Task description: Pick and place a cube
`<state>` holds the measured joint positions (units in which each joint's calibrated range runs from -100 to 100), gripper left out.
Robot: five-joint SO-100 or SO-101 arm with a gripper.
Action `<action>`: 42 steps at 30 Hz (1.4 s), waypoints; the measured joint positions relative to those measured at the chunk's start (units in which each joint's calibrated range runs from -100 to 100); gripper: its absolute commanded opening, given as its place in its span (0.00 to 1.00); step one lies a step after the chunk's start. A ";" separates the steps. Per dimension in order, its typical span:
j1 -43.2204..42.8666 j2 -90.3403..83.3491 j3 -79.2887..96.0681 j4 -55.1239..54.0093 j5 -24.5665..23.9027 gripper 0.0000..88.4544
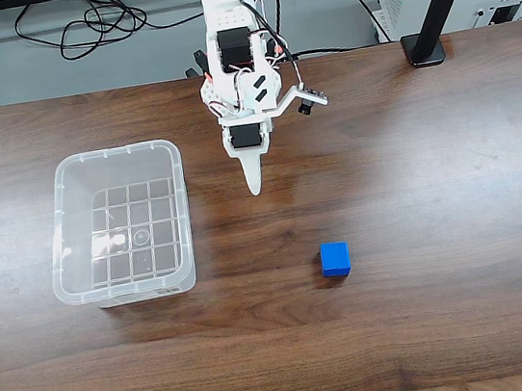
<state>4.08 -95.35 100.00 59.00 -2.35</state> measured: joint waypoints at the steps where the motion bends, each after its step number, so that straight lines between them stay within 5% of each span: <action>1: 0.00 0.00 0.00 0.00 0.00 0.02; 42: -5.55 -0.26 -0.72 0.00 0.00 0.02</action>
<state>-1.47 -95.61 99.28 59.00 -2.35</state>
